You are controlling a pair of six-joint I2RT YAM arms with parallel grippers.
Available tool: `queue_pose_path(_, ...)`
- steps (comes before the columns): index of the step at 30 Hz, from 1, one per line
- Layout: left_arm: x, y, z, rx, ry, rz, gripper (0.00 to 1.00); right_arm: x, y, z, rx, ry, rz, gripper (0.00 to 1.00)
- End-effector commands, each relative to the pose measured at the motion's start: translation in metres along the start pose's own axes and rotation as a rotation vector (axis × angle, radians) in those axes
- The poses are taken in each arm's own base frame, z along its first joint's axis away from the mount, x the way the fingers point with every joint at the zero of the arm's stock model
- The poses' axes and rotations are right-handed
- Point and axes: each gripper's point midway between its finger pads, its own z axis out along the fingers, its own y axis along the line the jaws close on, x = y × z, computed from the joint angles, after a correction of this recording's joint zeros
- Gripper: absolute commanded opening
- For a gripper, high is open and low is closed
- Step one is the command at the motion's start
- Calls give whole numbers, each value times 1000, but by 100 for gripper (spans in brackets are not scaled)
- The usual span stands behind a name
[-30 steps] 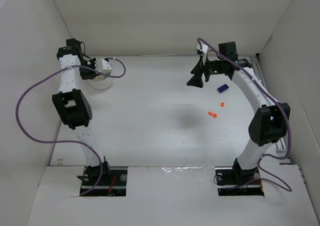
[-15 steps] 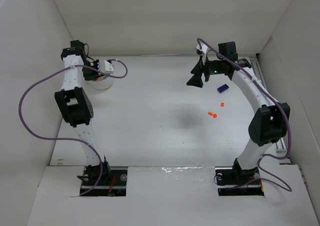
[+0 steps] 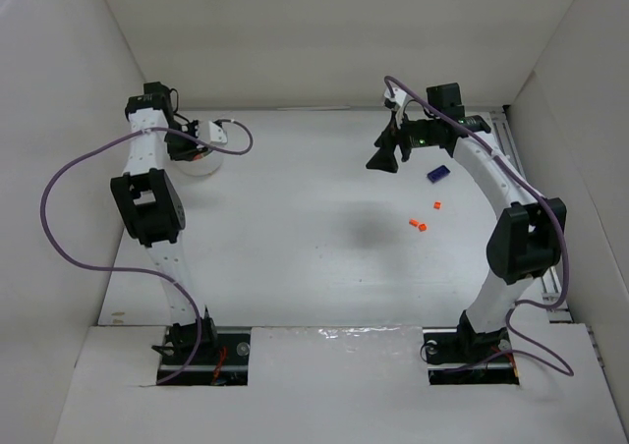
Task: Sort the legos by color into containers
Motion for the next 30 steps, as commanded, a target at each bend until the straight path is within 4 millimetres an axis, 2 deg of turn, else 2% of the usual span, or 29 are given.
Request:
queue_pose_path(1,-12,9,-6,-20,-13,44,6,-22,-1,-3,12,-41,-54,85)
queue_pose_path(11,-21,11,6,-16,-40,43,6,-19,-1,2,9,-31,-50,85)
queue_pose_path(16,-21,14,6,-32,-40,18,11,-19,-1,2,9,-31,-50,85)
queue_pose_path(20,-19,14,5,-32,-31,7,23,-19,-1,2,9,-31,-50,85)
queue_pose_path(21,-19,14,5,-32,-31,7,28,-19,-1,2,9,-31,-50,85)
queue_pose_path(22,-19,13,5,-32,-31,-5,39,-19,-1,2,9,-31,-50,85)
queue_pose_path(25,-21,13,6,-32,-41,-5,53,-19,-1,2,9,-31,-50,85)
queue_pose_path(29,-31,24,-2,-85,-79,-1,56,-15,0,3,6,-26,-43,85)
queue_pose_path(30,-30,28,-9,-107,-88,-14,56,-15,0,3,6,-26,-43,85)
